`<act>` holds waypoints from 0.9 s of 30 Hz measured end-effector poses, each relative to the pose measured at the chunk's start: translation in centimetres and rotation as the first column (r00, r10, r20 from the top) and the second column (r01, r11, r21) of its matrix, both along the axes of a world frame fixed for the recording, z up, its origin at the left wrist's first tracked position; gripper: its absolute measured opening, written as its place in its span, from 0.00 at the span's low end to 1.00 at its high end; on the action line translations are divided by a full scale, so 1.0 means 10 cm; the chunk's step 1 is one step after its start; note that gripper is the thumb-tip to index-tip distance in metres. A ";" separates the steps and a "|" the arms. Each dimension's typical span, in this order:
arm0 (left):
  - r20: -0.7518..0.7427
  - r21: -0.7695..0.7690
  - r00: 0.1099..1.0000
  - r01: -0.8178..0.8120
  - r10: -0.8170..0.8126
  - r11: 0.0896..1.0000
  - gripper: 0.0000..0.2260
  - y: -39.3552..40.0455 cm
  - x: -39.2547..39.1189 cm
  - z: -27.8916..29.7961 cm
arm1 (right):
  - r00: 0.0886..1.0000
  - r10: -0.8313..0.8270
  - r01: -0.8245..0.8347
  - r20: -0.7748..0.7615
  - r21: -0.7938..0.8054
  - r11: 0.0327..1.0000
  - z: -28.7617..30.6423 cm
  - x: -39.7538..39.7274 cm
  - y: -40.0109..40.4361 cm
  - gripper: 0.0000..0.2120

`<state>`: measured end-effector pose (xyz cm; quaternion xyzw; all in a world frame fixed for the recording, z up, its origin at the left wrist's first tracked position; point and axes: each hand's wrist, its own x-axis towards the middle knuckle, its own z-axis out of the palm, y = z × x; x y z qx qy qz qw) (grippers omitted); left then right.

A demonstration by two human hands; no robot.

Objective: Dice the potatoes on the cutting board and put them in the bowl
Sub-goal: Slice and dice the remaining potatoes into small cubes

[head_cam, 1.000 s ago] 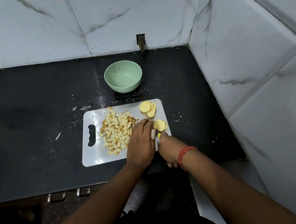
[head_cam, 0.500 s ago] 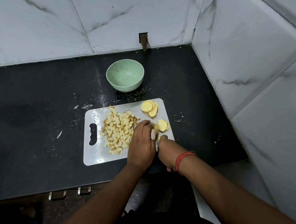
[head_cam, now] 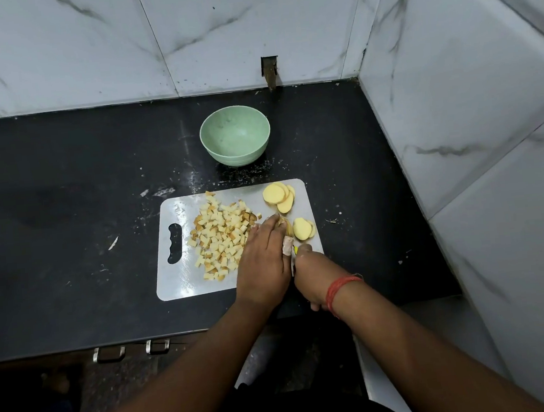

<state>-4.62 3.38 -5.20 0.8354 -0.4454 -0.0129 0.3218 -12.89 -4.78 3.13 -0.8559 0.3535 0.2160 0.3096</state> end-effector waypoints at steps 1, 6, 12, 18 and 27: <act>0.001 -0.003 1.000 -0.001 0.001 1.000 0.20 0.00 0.00 0.00 | 1.000 -0.017 0.017 -0.002 0.005 1.000 0.00 -0.04 0.01 0.15; 0.024 -0.002 1.000 -0.002 0.002 1.000 0.20 0.00 0.00 -0.01 | 0.998 0.025 -0.025 -0.053 0.003 1.000 -0.07 -0.22 0.02 0.16; 0.019 0.008 1.000 -0.011 0.011 1.000 0.20 0.01 0.00 0.00 | 0.997 0.009 -0.007 -0.077 0.026 1.000 -0.08 -0.29 0.01 0.16; -0.017 -0.013 0.999 -0.036 0.035 0.999 0.23 0.02 0.00 -0.02 | 0.996 -0.004 0.006 -0.089 0.027 1.000 -0.07 -0.42 -0.03 0.16; -0.038 -0.052 0.998 -0.050 0.048 0.997 0.28 0.03 -0.01 0.03 | 0.985 -0.161 0.168 -0.068 0.099 0.981 -0.10 -0.36 0.03 0.06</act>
